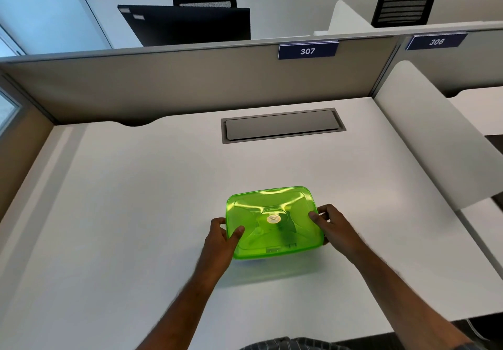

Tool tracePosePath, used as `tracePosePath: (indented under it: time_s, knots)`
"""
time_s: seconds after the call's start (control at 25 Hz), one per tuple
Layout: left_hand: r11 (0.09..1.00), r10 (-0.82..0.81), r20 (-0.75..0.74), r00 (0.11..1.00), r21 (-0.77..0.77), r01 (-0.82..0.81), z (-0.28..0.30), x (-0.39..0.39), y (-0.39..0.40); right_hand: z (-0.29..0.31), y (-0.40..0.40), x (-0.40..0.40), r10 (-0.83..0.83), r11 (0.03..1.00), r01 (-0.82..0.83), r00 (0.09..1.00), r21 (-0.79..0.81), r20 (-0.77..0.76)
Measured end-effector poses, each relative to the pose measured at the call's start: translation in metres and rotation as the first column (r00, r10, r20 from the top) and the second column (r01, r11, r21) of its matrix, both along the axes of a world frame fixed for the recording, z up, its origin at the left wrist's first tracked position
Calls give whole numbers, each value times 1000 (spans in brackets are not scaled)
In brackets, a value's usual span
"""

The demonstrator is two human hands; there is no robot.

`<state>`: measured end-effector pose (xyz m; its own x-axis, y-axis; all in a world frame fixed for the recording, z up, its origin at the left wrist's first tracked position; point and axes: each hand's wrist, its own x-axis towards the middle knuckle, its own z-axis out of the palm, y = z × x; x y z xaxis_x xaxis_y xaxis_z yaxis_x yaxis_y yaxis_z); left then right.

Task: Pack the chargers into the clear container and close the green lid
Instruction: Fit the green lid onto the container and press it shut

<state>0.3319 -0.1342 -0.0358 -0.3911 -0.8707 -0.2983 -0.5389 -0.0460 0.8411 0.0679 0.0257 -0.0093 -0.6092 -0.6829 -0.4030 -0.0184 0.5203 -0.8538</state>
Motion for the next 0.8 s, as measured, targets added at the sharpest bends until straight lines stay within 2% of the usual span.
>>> tracePosePath:
  time_s: [0.24,0.8]
  knots:
    - [1000,2,4,1000,-1,-2,-1,3,7,2,3,-2,-9,1000,10,999,-11,35]
    - [989,148,43,988,-10,-148,-3,-29,9,11,6,-47,121,989,-108,985,-102,124]
